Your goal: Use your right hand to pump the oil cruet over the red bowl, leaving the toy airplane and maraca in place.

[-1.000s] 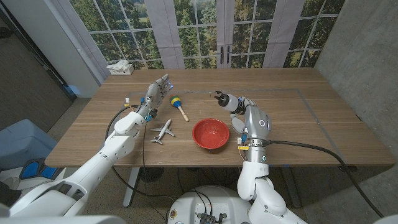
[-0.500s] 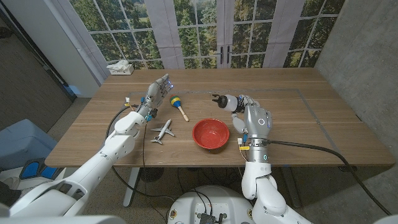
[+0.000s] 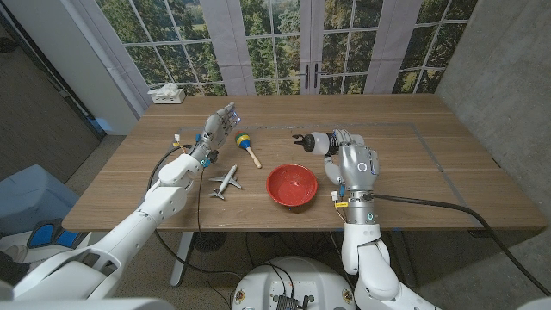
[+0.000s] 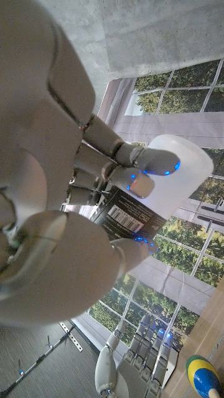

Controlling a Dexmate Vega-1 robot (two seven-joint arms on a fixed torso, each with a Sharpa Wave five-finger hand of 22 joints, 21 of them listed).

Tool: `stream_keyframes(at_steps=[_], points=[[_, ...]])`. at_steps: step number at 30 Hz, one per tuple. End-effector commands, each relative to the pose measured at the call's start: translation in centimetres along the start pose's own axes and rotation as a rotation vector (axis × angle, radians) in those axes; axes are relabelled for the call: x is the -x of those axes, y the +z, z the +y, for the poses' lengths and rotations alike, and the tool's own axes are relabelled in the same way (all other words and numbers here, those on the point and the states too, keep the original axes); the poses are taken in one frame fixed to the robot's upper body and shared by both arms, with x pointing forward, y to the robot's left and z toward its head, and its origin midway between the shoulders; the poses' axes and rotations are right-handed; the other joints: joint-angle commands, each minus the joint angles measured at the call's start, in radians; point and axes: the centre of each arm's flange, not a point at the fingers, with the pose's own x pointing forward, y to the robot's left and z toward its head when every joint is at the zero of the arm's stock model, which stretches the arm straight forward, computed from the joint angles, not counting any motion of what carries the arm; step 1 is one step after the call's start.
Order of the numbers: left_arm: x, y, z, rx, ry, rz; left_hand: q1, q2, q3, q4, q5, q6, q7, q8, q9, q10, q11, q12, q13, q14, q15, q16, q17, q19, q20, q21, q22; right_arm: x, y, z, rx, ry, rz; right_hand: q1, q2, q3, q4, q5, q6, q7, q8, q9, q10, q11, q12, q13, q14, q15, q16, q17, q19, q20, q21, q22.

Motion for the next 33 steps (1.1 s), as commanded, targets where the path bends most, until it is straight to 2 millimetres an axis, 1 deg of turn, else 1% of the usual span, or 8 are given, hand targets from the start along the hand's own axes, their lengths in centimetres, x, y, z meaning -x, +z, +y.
stream_keyframes(at_steps=[1,7,17,20,29,33], points=[[0.08,0.10,-0.10,-0.002,-0.006,0.004,-0.006,0.053,0.000,0.000,0.007,0.002,-0.003,0.002,0.002,-0.057,-0.007,0.002,0.002,-0.091,-0.060,0.003,0.002,0.007,-0.024,0.003,0.004,-0.67,-0.88,-0.43,0.092,-0.010,-0.058,0.077,0.089,0.030,0.025,0.003,0.079,-0.091,0.003,0.005,0.085,-0.087,-0.005,0.003,-0.007,0.001,-0.006,0.000,-0.004,-0.077,0.000,0.002],[-0.01,0.19,-0.17,-0.003,-0.010,0.003,-0.006,0.053,0.000,0.000,0.007,0.002,-0.003,0.002,0.002,-0.058,-0.007,0.001,0.003,-0.091,-0.060,0.003,0.002,0.007,-0.024,0.003,0.004,-0.89,-1.00,-0.31,0.165,-0.005,-0.079,0.077,0.089,0.030,0.026,0.004,0.083,-0.093,0.005,0.005,0.089,-0.090,-0.006,0.004,-0.009,0.001,-0.007,0.000,-0.008,-0.077,-0.001,-0.001],[-0.10,0.07,-0.26,0.013,-0.015,0.003,-0.007,0.052,-0.001,0.000,0.007,0.002,-0.003,0.002,0.002,-0.058,-0.007,0.001,0.002,-0.091,-0.061,0.003,0.002,0.007,-0.024,0.002,0.004,-1.13,-0.85,-0.41,0.248,0.011,-0.083,0.090,0.086,0.036,0.020,0.006,0.092,-0.098,0.008,0.005,0.097,-0.096,-0.010,0.007,-0.009,0.000,-0.008,0.000,-0.011,-0.077,0.001,-0.005],[-0.12,0.03,-0.28,0.016,-0.017,0.005,-0.007,0.052,-0.001,0.000,0.007,0.002,-0.003,0.001,0.002,-0.057,-0.006,0.002,0.002,-0.090,-0.060,0.003,0.002,0.007,-0.024,0.003,0.004,-1.19,-0.82,-0.37,0.272,0.024,-0.096,0.093,0.083,0.037,0.019,0.006,0.078,-0.100,0.003,0.004,0.098,-0.096,-0.013,0.007,-0.009,0.000,-0.008,0.001,-0.011,-0.077,0.001,-0.008],[-0.18,0.02,-0.39,0.022,-0.020,0.006,-0.007,0.052,-0.001,0.000,0.007,0.002,-0.003,0.001,0.002,-0.057,-0.007,0.002,0.002,-0.091,-0.060,0.003,0.002,0.007,-0.024,0.002,0.004,-1.13,-0.49,-0.25,0.302,0.031,-0.119,0.101,0.079,0.039,0.016,0.007,0.077,-0.103,0.002,0.004,0.101,-0.101,-0.016,0.008,-0.009,0.000,-0.008,0.002,-0.012,-0.077,0.001,-0.012],[-0.16,0.02,-0.47,0.023,-0.020,0.005,-0.007,0.052,-0.002,0.001,0.007,0.002,-0.003,0.001,0.002,-0.057,-0.007,0.002,0.002,-0.091,-0.060,0.003,0.002,0.007,-0.024,0.002,0.004,-1.19,-0.27,-0.03,0.330,0.051,-0.123,0.114,0.075,0.043,0.013,0.008,0.073,-0.109,0.000,0.003,0.100,-0.107,-0.021,0.011,-0.011,-0.001,-0.010,-0.001,-0.012,-0.078,0.003,-0.014]])
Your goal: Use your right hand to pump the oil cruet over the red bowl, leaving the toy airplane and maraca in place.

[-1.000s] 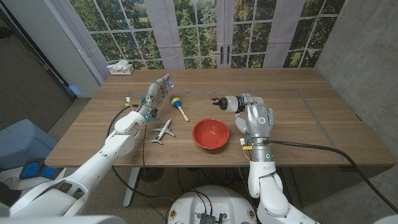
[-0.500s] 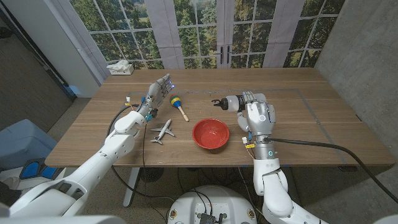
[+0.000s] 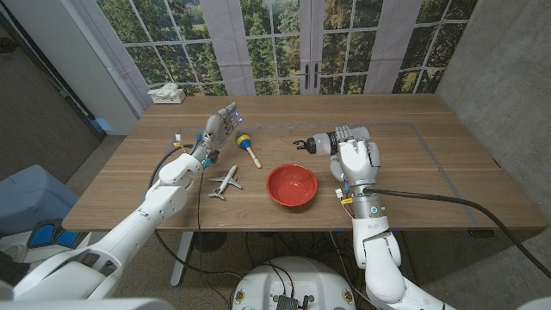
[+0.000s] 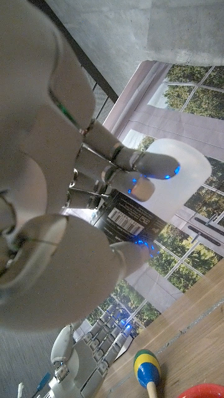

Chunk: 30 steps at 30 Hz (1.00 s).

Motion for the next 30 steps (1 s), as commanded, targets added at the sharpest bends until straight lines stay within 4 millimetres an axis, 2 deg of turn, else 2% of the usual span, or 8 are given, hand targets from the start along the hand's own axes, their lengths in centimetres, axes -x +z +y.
stream_keyframes(at_steps=[1,5,24,28,30], points=[[-0.04,-0.05,-0.16,0.006,-0.005,0.001,-0.007,0.052,-0.002,0.001,0.007,0.003,-0.003,0.001,0.002,-0.057,-0.006,0.002,0.002,-0.091,-0.060,0.003,0.002,0.007,-0.024,0.002,0.004,-0.18,0.65,0.08,0.077,0.036,-0.032,0.114,0.076,0.035,0.021,0.008,0.083,-0.099,-0.004,0.003,0.100,-0.108,-0.005,0.008,-0.006,-0.002,-0.003,0.001,-0.004,-0.079,0.003,-0.001],[0.06,-0.11,-0.23,0.007,-0.002,0.000,-0.007,0.052,-0.002,0.001,0.007,0.003,-0.003,0.001,0.002,-0.057,-0.007,0.001,0.002,-0.091,-0.060,0.003,0.002,0.007,-0.024,0.002,0.004,-0.30,0.82,0.04,0.092,0.049,-0.042,0.124,0.075,0.038,0.021,0.009,0.079,-0.103,-0.007,0.003,0.090,-0.117,-0.013,0.006,-0.003,-0.002,-0.002,0.003,-0.007,-0.079,0.003,-0.002],[0.57,0.06,-0.23,0.003,0.002,-0.005,-0.007,0.054,-0.002,0.002,0.007,0.003,-0.003,0.001,0.002,-0.056,-0.007,0.002,0.002,-0.090,-0.058,0.003,0.002,0.007,-0.024,0.002,0.004,-0.18,0.86,-0.39,0.075,0.072,-0.062,0.133,0.082,0.042,0.031,0.003,0.086,-0.124,-0.007,0.002,0.099,-0.128,-0.017,0.012,-0.002,-0.001,-0.003,0.003,-0.017,-0.079,0.009,0.001],[0.63,0.05,-0.24,0.006,0.003,-0.007,-0.007,0.055,-0.001,0.002,0.007,0.004,-0.002,0.001,0.002,-0.056,-0.007,0.002,0.002,-0.090,-0.058,0.003,0.002,0.009,-0.024,0.003,0.004,-0.07,0.86,-0.50,0.069,0.062,-0.083,0.137,0.096,0.048,0.036,-0.002,0.113,-0.145,-0.001,0.001,0.117,-0.131,-0.012,0.018,-0.004,-0.001,-0.005,0.003,-0.026,-0.079,0.014,0.011],[0.67,0.01,-0.27,0.007,0.002,-0.008,-0.007,0.055,-0.001,0.002,0.007,0.004,-0.003,0.001,0.002,-0.056,-0.006,0.002,0.002,-0.089,-0.058,0.003,0.002,0.009,-0.023,0.003,0.004,-0.06,0.84,-0.55,0.067,0.062,-0.091,0.147,0.109,0.055,0.034,-0.005,0.152,-0.160,0.008,-0.002,0.153,-0.131,0.003,0.029,-0.004,-0.002,-0.004,0.005,-0.032,-0.079,0.016,0.019]])
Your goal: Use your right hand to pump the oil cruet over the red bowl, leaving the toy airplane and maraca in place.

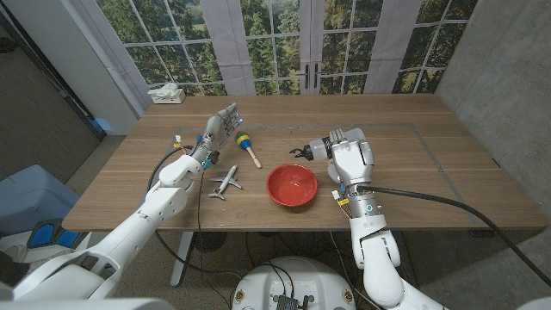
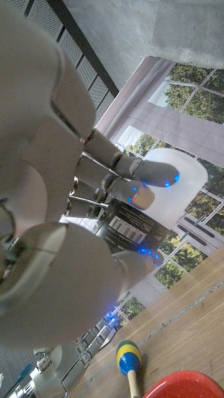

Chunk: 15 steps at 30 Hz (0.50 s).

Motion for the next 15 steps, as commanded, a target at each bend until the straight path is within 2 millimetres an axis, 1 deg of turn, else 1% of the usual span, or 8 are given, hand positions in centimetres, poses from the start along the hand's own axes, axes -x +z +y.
stream_keyframes(at_steps=[1,3,4,5,9,10,12,15], points=[[0.25,0.05,-0.03,0.002,0.000,-0.007,-0.007,0.055,-0.001,0.002,0.007,0.001,0.001,0.002,0.002,-0.055,-0.006,0.002,0.002,-0.089,-0.058,0.003,0.002,0.005,-0.027,0.003,0.004,0.20,-0.02,-0.26,-0.012,-0.005,-0.038,0.127,0.132,0.051,0.038,-0.006,0.149,-0.111,0.019,-0.004,0.162,-0.098,0.031,0.025,-0.004,-0.002,0.001,0.006,-0.011,-0.086,0.010,0.018],[0.26,0.03,-0.04,0.004,0.000,-0.007,-0.007,0.057,-0.001,0.003,0.008,0.001,0.002,0.001,0.002,-0.055,-0.007,0.002,0.002,-0.088,-0.058,0.004,0.002,0.006,-0.026,0.003,0.004,0.17,-0.10,-0.37,-0.017,-0.001,-0.048,0.133,0.137,0.055,0.037,-0.006,0.174,-0.110,0.022,-0.008,0.170,-0.097,0.037,0.038,-0.003,-0.002,0.003,0.007,-0.014,-0.086,0.010,0.025],[0.27,0.04,-0.04,0.003,0.000,-0.008,-0.007,0.057,-0.001,0.003,0.008,0.001,0.001,0.001,0.002,-0.054,-0.006,0.002,0.002,-0.088,-0.058,0.004,0.002,0.006,-0.026,0.003,0.004,0.21,-0.17,-0.35,-0.025,-0.010,-0.052,0.134,0.139,0.055,0.038,-0.006,0.214,-0.102,0.031,-0.011,0.189,-0.097,0.049,0.054,-0.002,-0.002,0.006,0.008,-0.018,-0.086,0.011,0.031],[0.29,0.04,-0.03,0.004,-0.001,-0.009,-0.007,0.058,-0.001,0.004,0.008,0.001,0.002,0.001,0.002,-0.054,-0.005,0.002,0.002,-0.088,-0.057,0.004,0.002,0.006,-0.026,0.003,0.004,0.18,-0.17,-0.38,-0.020,-0.009,-0.053,0.135,0.139,0.055,0.037,-0.006,0.232,-0.096,0.034,-0.013,0.195,-0.097,0.054,0.062,-0.002,-0.002,0.008,0.009,-0.020,-0.087,0.010,0.032],[0.33,0.06,-0.03,0.005,-0.002,-0.012,-0.008,0.062,0.000,0.006,0.009,0.001,0.003,0.002,0.002,-0.053,-0.005,0.003,0.002,-0.086,-0.058,0.005,0.003,0.007,-0.025,0.004,0.004,0.03,-0.20,-0.45,-0.006,-0.006,-0.048,0.142,0.131,0.052,0.033,-0.004,0.285,-0.084,0.034,-0.025,0.232,-0.095,0.086,0.104,0.003,-0.003,0.020,0.013,-0.021,-0.087,0.008,0.041],[0.35,0.07,-0.02,0.005,-0.002,-0.012,-0.008,0.063,0.000,0.007,0.009,0.002,0.003,0.002,0.002,-0.052,-0.004,0.003,0.002,-0.086,-0.058,0.005,0.003,0.008,-0.025,0.004,0.004,0.00,-0.24,-0.45,-0.007,-0.009,-0.056,0.148,0.126,0.051,0.031,-0.004,0.308,-0.084,0.029,-0.031,0.254,-0.093,0.107,0.127,0.005,-0.002,0.026,0.014,-0.018,-0.087,0.009,0.046],[0.40,0.07,0.00,0.006,-0.001,-0.013,-0.009,0.065,0.001,0.009,0.009,0.002,0.003,0.002,0.002,-0.052,-0.004,0.003,0.002,-0.086,-0.057,0.005,0.003,0.008,-0.025,0.004,0.004,-0.05,-0.14,-0.51,0.006,-0.009,-0.058,0.164,0.119,0.052,0.025,-0.002,0.341,-0.068,0.027,-0.037,0.254,-0.092,0.120,0.148,0.006,-0.003,0.034,0.015,-0.018,-0.089,0.005,0.042],[0.52,0.07,0.06,0.006,0.001,-0.012,-0.009,0.068,0.001,0.011,0.009,0.004,0.004,0.002,0.002,-0.051,-0.003,0.003,0.002,-0.084,-0.057,0.006,0.004,0.009,-0.025,0.005,0.004,-0.23,-0.10,-0.60,-0.003,0.006,-0.057,0.235,0.096,0.064,0.013,0.001,0.409,-0.022,0.015,-0.048,0.261,-0.059,0.145,0.189,0.004,-0.003,0.051,0.014,-0.015,-0.091,0.003,0.050]])
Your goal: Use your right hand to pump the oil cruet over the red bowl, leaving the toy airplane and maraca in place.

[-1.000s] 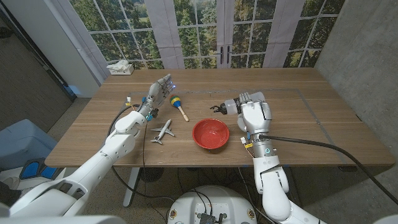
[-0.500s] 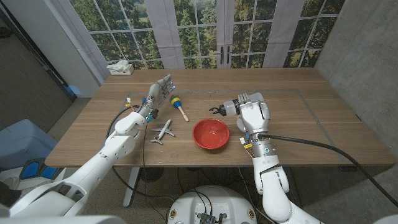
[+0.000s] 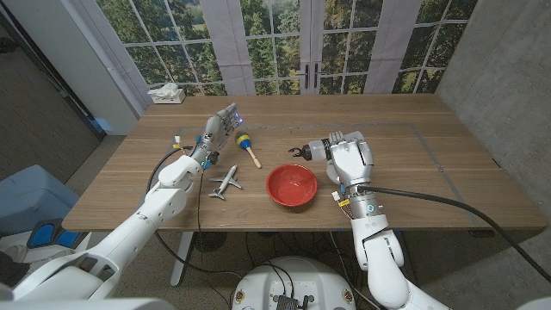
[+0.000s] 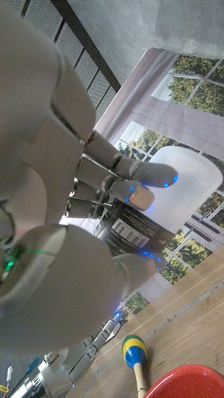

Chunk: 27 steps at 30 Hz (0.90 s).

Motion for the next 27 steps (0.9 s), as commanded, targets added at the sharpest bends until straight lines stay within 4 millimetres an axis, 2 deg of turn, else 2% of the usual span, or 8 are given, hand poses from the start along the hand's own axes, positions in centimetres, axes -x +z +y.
stream_keyframes(at_steps=[1,6,8,12,15,19,22,27], points=[[0.3,0.1,0.1,0.004,0.000,-0.006,-0.009,0.068,0.005,0.008,0.010,0.004,0.003,0.002,0.002,-0.051,-0.003,0.003,0.002,-0.084,-0.057,0.006,0.004,0.003,-0.021,0.005,0.004,-0.3,-0.1,-0.3,-0.001,0.017,-0.030,0.230,0.117,0.054,0.025,0.005,0.317,-0.123,-0.013,-0.011,0.178,-0.133,0.025,0.153,0.004,-0.003,0.023,0.002,0.004,-0.095,0.000,0.015],[0.5,0.1,0.1,0.003,0.002,-0.004,-0.010,0.071,0.005,0.010,0.010,0.003,0.003,0.002,0.002,-0.051,-0.004,0.003,0.002,-0.084,-0.057,0.006,0.004,0.003,-0.022,0.005,0.004,-0.6,-0.3,-0.5,-0.032,0.029,-0.049,0.388,0.086,0.078,0.025,0.020,0.421,-0.059,-0.033,-0.013,0.176,-0.113,0.009,0.145,0.018,-0.003,0.039,-0.004,0.020,-0.097,-0.013,0.000],[0.6,0.0,0.1,0.001,0.004,-0.004,-0.010,0.072,0.006,0.012,0.010,0.003,0.003,0.002,0.002,-0.051,-0.004,0.003,0.002,-0.084,-0.057,0.006,0.004,0.003,-0.022,0.005,0.004,-0.6,-0.5,-0.5,-0.051,0.023,-0.068,0.435,0.071,0.113,0.027,0.089,0.456,-0.041,-0.041,-0.009,0.205,-0.117,0.016,0.153,0.012,-0.003,0.026,-0.007,0.020,-0.096,-0.013,0.000],[0.7,0.0,0.0,0.000,0.003,-0.002,-0.010,0.072,0.006,0.013,0.011,0.003,0.002,0.002,0.002,-0.051,-0.004,0.003,0.002,-0.084,-0.057,0.006,0.004,0.003,-0.022,0.005,0.004,-0.7,-0.9,-0.5,-0.085,0.044,-0.095,0.435,0.011,0.217,0.030,0.335,0.462,-0.043,-0.033,0.070,0.217,-0.104,0.038,0.231,0.002,-0.002,-0.019,-0.005,-0.001,-0.091,-0.004,0.015],[0.8,0.0,0.0,-0.004,0.005,-0.001,-0.011,0.072,0.006,0.013,0.011,0.003,0.001,0.002,0.002,-0.051,-0.005,0.003,0.002,-0.084,-0.058,0.006,0.004,0.003,-0.022,0.004,0.004,-0.6,-1.0,-0.5,-0.115,0.037,-0.111,0.329,-0.080,0.392,0.031,0.757,0.457,-0.016,-0.025,0.232,0.270,-0.077,0.085,0.314,0.039,-0.005,-0.084,-0.004,-0.005,-0.091,0.004,0.013],[0.8,0.1,0.0,-0.004,0.004,-0.002,-0.009,0.071,0.006,0.012,0.011,0.002,-0.004,0.001,0.002,-0.052,-0.005,0.002,0.002,-0.085,-0.058,0.005,0.003,0.002,-0.022,0.004,0.004,-0.6,-1.2,-0.6,-0.147,0.027,-0.116,0.282,-0.149,0.477,0.021,0.980,0.508,0.017,-0.032,0.310,0.330,-0.045,0.111,0.306,0.089,-0.006,-0.064,0.009,0.020,-0.093,0.005,0.005],[0.8,0.1,0.0,-0.003,0.005,-0.002,-0.008,0.070,0.006,0.011,0.011,0.001,-0.005,0.001,0.002,-0.052,-0.004,0.002,0.002,-0.085,-0.058,0.004,0.003,0.002,-0.022,0.004,0.004,-0.6,-1.0,-0.7,-0.146,0.022,-0.110,0.277,-0.170,0.513,0.012,1.057,0.554,0.045,-0.059,0.306,0.372,-0.025,0.113,0.266,0.100,-0.006,-0.027,0.014,0.034,-0.091,0.007,-0.003],[0.9,0.1,0.0,-0.002,0.003,-0.005,-0.007,0.070,0.007,0.010,0.011,0.000,-0.006,0.000,0.002,-0.053,-0.004,0.002,0.002,-0.087,-0.058,0.003,0.002,0.001,-0.022,0.003,0.004,-0.7,-0.5,-0.9,-0.110,0.019,-0.079,0.214,-0.196,0.613,0.000,1.079,0.621,0.066,-0.097,0.247,0.411,-0.027,0.121,0.223,0.088,-0.002,0.039,0.021,0.036,-0.090,0.003,0.012]])
